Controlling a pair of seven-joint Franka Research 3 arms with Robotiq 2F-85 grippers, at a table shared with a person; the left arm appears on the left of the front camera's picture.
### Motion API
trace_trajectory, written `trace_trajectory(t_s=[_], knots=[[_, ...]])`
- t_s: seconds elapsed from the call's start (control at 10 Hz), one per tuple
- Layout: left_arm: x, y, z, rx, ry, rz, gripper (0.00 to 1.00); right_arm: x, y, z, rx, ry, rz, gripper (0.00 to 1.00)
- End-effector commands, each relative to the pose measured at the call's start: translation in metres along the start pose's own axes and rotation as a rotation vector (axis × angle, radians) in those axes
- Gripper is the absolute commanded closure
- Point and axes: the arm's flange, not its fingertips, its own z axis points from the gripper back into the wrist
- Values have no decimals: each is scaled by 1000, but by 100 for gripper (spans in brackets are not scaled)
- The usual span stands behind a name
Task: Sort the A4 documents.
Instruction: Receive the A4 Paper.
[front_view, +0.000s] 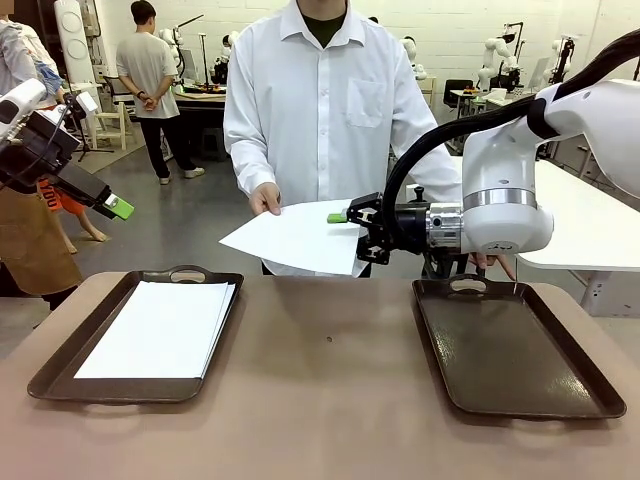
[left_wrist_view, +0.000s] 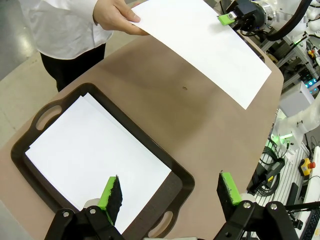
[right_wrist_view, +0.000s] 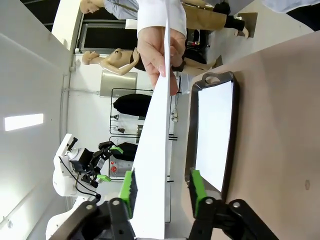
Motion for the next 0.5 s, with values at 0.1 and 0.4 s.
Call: trace_trajectory(t_s=[0.1,0.4], knots=[[-1,1,1,-2,0,-13,1,-2,-3,-5,40,-5,-7,79],[-1,1,1,-2,0,-13,1,-2,-4,-4,35,-7,-5,95]])
